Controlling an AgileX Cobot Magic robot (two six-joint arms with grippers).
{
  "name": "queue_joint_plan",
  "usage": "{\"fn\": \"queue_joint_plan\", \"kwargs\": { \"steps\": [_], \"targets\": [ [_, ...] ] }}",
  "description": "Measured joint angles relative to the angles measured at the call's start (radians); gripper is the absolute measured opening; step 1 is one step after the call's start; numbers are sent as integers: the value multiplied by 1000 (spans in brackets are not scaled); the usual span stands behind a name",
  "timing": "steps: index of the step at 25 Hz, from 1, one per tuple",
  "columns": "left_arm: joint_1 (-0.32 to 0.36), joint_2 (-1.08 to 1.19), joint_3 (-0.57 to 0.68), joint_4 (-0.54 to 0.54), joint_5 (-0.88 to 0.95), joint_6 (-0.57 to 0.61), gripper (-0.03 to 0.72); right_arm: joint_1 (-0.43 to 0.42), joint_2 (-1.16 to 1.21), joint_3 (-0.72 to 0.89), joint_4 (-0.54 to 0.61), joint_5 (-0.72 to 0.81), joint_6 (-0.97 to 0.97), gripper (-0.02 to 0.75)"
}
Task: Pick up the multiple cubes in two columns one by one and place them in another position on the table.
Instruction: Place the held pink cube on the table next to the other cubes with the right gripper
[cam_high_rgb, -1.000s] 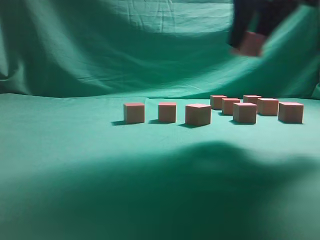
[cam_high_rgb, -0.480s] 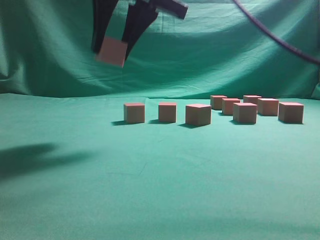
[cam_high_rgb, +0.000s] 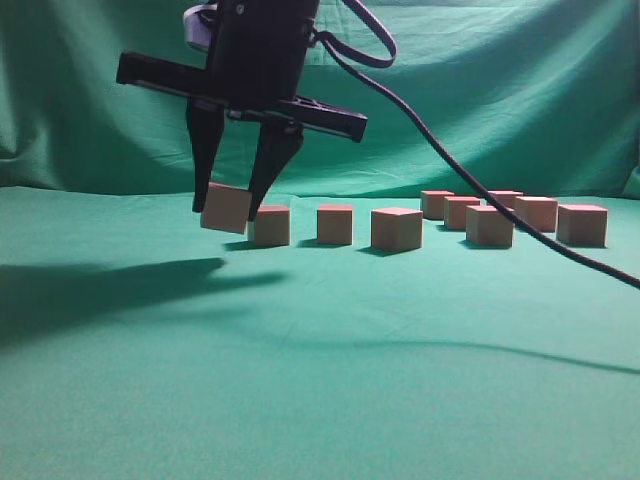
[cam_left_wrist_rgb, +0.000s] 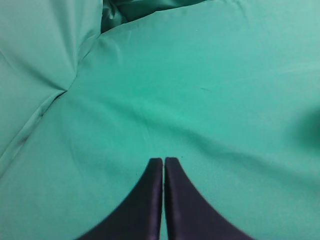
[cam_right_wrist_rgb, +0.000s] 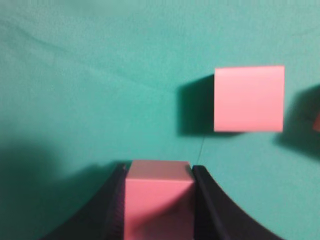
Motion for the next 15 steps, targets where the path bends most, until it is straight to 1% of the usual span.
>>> {"fn": "queue_joint_plan", "kwargs": {
  "steps": [5, 9, 15],
  "targets": [
    [0, 0, 0, 0, 0, 0, 0, 0, 10, 0, -12, -34, 29, 253],
    [0, 0, 0, 0, 0, 0, 0, 0, 25, -2, -43, -38, 38, 253],
    [0, 0, 0, 0, 0, 0, 0, 0, 44, -2, -51, -43, 40, 253]
  ]
}}
